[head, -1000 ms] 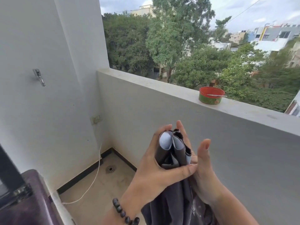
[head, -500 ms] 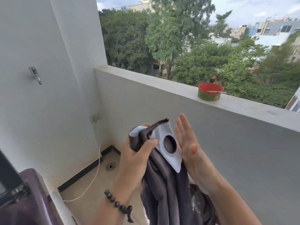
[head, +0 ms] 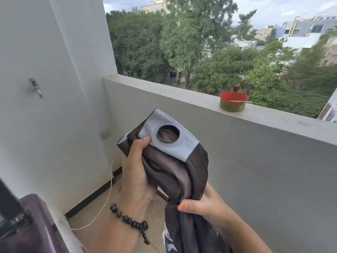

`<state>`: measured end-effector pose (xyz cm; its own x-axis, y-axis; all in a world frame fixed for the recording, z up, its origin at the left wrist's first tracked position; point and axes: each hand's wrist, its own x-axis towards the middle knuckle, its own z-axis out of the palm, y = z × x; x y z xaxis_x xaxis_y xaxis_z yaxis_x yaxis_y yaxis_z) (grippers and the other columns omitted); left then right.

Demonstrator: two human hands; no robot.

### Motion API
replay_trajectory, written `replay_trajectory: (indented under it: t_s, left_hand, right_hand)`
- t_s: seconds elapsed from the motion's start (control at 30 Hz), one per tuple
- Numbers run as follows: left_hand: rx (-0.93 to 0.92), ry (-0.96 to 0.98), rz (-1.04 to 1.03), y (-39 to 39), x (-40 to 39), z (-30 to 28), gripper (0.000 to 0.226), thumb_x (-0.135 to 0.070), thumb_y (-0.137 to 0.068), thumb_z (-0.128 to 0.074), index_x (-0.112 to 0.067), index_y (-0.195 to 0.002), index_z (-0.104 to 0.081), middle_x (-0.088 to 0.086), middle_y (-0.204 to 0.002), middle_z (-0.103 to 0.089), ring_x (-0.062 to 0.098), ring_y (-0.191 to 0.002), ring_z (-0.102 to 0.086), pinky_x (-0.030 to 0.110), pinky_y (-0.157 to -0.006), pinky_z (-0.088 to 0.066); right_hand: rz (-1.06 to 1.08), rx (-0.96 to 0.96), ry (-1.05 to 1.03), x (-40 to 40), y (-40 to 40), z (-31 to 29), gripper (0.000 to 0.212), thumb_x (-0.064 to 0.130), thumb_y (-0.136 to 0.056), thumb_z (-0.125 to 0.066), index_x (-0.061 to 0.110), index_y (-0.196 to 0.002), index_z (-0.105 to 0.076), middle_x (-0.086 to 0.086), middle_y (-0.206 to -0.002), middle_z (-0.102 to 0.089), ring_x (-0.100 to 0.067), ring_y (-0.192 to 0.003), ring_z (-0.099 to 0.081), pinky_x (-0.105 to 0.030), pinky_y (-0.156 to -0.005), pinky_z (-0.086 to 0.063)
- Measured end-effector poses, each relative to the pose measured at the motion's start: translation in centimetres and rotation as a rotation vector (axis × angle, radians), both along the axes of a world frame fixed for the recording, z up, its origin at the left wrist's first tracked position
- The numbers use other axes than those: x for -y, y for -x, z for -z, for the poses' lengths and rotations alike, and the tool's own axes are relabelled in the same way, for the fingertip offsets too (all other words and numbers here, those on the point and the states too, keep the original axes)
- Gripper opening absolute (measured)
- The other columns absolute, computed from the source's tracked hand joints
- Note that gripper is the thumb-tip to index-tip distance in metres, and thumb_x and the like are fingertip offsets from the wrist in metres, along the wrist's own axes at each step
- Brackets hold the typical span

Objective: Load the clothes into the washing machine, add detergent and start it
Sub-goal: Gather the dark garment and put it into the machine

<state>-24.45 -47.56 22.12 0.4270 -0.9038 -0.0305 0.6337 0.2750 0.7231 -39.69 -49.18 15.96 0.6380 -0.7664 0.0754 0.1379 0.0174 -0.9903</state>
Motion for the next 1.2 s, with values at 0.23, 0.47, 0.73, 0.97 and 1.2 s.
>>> replay_trajectory:
  t_s: [0.23,0.47,0.73,0.97,1.2]
  left_hand:
    - [0.062,-0.018,-0.069,-1.1,-0.4,1.8,0.046,-0.019,-0.072,-0.071,-0.01,-0.117,-0.065,0.012,-0.112,-0.071,0.029,-0.107,-0.066,0.045,-0.092,-0.052]
    - [0.5,-0.093,-0.022,-5.4,-2.3,2.1,0.117,-0.06,-0.036,-0.091,-0.038,-0.139,-0.041,-0.005,-0.139,-0.055,0.006,-0.12,-0.059,0.037,-0.102,-0.048]
    - [1.674,0.103,0.132,-1.3,-5.2,-2.1,0.123,-0.071,-0.055,-0.077,-0.061,-0.143,0.008,-0.033,-0.157,0.012,-0.006,-0.144,0.02,0.038,-0.119,0.007]
    - [2.225,-0.119,0.215,2.1,-1.5,3.8,0.136,-0.056,-0.072,-0.07,-0.041,-0.124,0.055,-0.009,-0.151,0.043,0.015,-0.137,0.044,0.065,-0.109,0.022]
    - [2.045,-0.1,0.493,-1.4,0.6,2.8,0.1,-0.054,-0.066,-0.079,-0.036,-0.146,-0.023,-0.019,-0.152,-0.033,-0.001,-0.147,-0.009,0.057,-0.119,0.007]
  right_hand:
    - [0.186,-0.02,0.003,-0.3,-0.5,-0.1,0.032,0.009,-0.062,-0.072,0.037,-0.078,-0.074,0.005,-0.079,-0.075,-0.01,-0.078,-0.07,-0.026,-0.07,-0.056]
    - [0.368,-0.16,0.095,3.0,2.7,-0.4,0.02,0.017,-0.067,-0.069,-0.001,-0.07,-0.061,-0.009,-0.064,-0.06,-0.018,-0.066,-0.057,-0.034,-0.06,-0.042]
    - [0.34,-0.718,0.517,4.3,1.9,-1.3,0.028,0.018,-0.058,-0.038,0.024,-0.075,-0.059,0.007,-0.067,-0.068,-0.014,-0.067,-0.064,-0.034,-0.061,-0.052]
    - [0.171,-1.021,0.711,2.9,0.0,-3.2,0.019,0.028,-0.079,-0.055,0.032,-0.097,-0.059,0.003,-0.09,-0.07,-0.021,-0.079,-0.065,-0.032,-0.061,-0.052]
    - [-0.106,-1.061,0.884,2.4,1.4,-4.3,0.012,0.024,-0.077,-0.06,0.018,-0.076,-0.05,0.001,-0.067,-0.057,-0.023,-0.065,-0.055,-0.032,-0.055,-0.041]
